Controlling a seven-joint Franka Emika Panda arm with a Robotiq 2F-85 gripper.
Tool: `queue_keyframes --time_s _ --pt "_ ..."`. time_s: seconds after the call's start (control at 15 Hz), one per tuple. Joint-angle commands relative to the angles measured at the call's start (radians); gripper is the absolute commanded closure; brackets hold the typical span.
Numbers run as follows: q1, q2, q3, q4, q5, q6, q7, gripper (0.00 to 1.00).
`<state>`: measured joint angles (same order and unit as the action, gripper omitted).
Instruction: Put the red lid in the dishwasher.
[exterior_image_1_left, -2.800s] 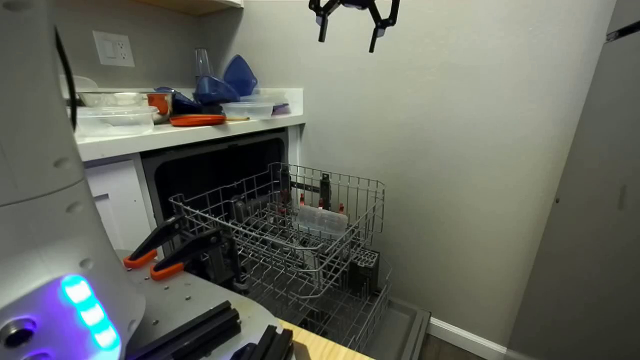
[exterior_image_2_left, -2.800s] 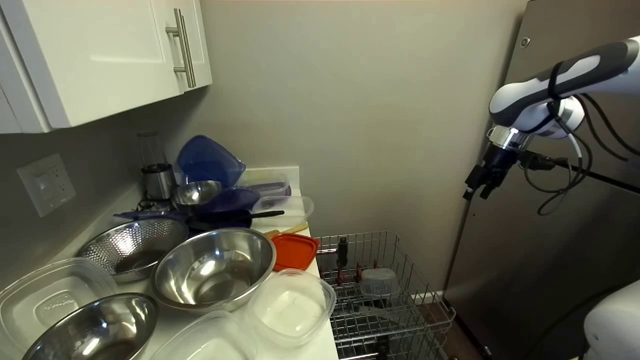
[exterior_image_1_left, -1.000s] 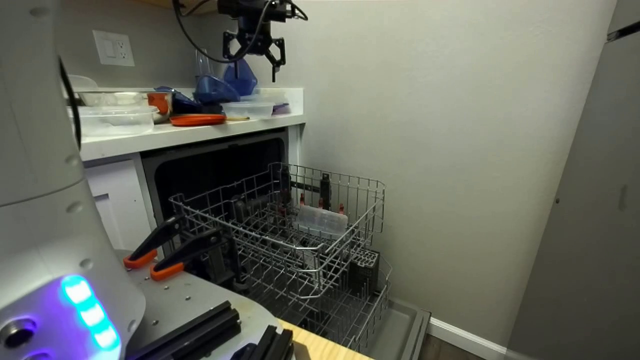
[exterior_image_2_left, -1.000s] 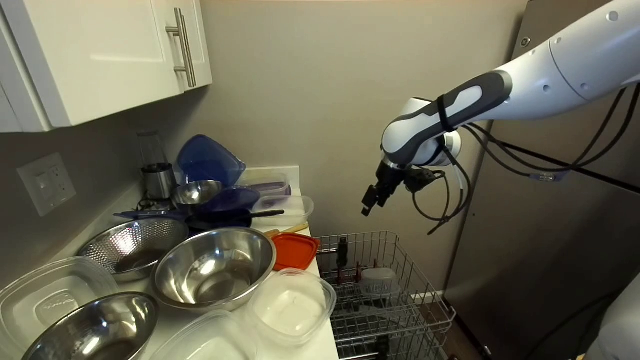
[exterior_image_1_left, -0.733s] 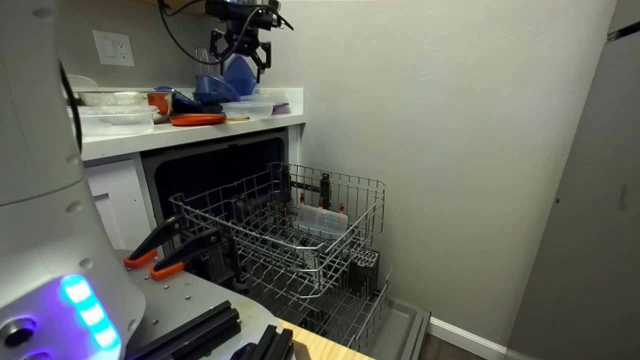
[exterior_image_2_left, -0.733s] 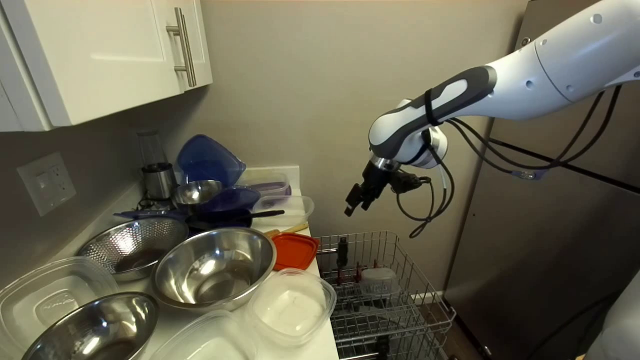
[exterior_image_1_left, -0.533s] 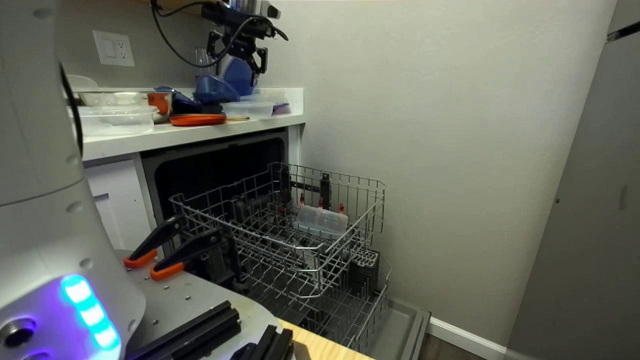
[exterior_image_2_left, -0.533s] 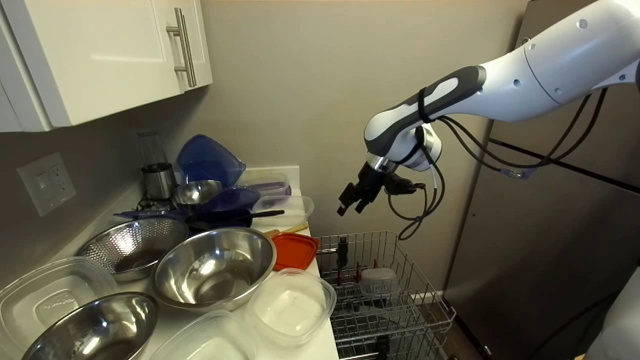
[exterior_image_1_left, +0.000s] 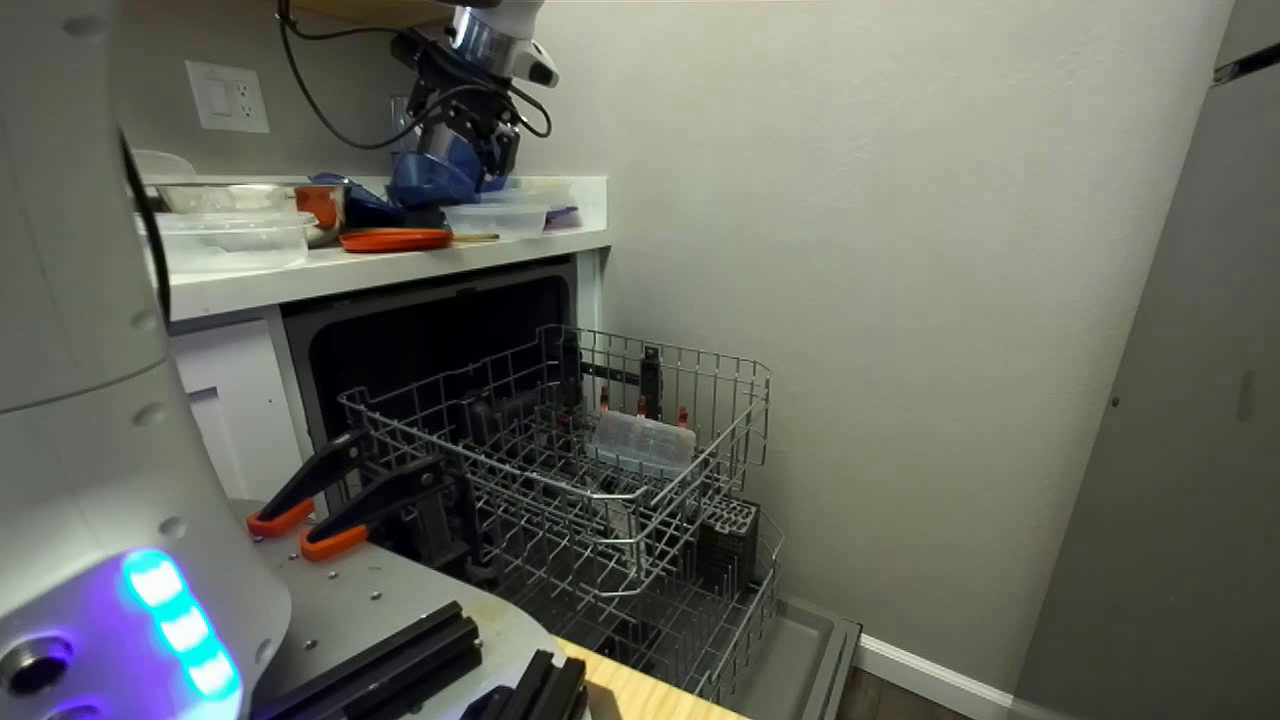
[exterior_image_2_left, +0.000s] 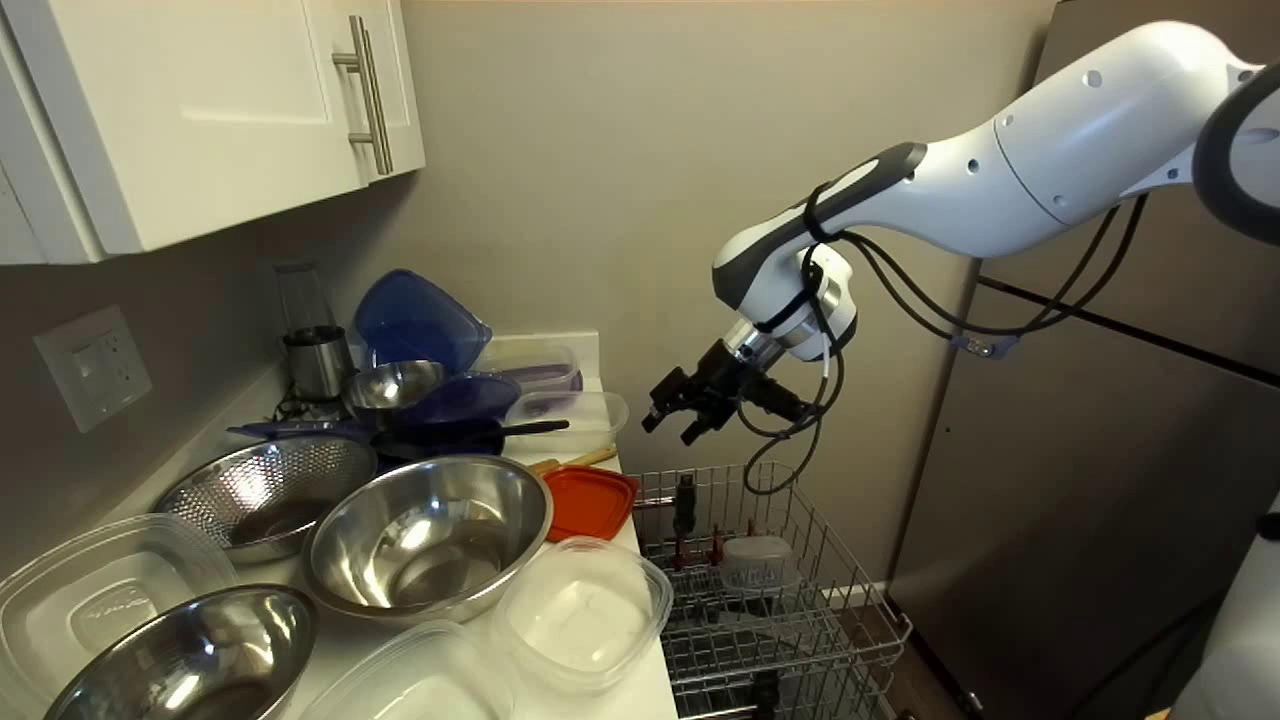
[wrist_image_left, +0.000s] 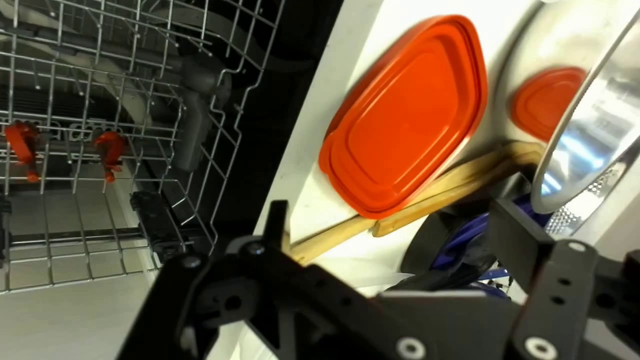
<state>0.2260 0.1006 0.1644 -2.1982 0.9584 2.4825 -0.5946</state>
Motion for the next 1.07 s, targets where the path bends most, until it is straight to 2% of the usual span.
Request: queue_keyframes --time_s 0.0,0.13,0.2,0.73,0.8,1.0 --pt "-0.030 0.014 0.025 0.009 0.105 0.003 -0.064 0.00" --pt "-0.036 -0.010 0.020 -0.010 0.132 -0.009 -0.096 0.00" --pt "-0.025 0.012 0.020 0.009 0.080 0.000 -0.036 0.00" --pt "-0.027 0.013 0.022 0.009 0.083 0.000 -0.038 0.00" --pt "-0.028 0.017 0.022 0.009 0.096 0.000 -0.046 0.00" --pt "-0.049 0.045 0.021 0.016 0.238 -0.011 -0.154 0.00"
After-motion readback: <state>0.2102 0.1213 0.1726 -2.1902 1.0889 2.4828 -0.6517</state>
